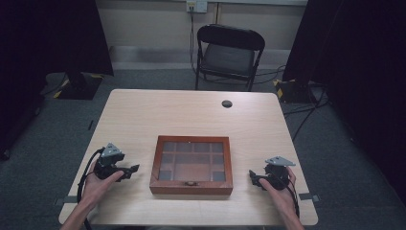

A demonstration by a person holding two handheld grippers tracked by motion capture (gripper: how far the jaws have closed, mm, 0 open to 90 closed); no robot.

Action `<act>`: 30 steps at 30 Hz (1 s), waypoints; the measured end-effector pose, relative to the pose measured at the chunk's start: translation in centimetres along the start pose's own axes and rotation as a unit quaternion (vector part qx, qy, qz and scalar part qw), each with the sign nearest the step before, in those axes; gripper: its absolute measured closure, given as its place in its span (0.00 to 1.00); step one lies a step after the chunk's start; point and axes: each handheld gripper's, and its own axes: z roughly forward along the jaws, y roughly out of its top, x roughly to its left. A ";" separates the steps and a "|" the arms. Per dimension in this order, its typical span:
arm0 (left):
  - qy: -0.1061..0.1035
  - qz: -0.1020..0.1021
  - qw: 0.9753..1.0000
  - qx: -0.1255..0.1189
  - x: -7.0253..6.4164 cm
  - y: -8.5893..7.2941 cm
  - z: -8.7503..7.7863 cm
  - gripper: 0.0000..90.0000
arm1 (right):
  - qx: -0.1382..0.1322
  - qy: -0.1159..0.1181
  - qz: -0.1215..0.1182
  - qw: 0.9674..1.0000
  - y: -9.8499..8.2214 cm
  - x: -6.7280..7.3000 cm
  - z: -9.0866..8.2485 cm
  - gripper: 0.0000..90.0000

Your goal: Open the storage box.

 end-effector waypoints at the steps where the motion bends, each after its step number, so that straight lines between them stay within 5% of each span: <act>1: 0.006 0.001 1.000 -0.004 -0.2 0.1 -0.1 0.23 | 0.000 0.000 0.000 1.000 0.0 0.0 0.0 0.14; 11: -0.024 0.006 0.999 -0.030 -1.5 1.5 -1.3 0.27 | 0.000 0.000 0.000 1.000 0.0 0.0 0.0 0.14; 30: -0.088 0.037 0.993 -0.067 -5.1 5.1 -1.6 0.38 | 0.000 0.000 0.000 1.000 0.0 0.0 0.0 0.14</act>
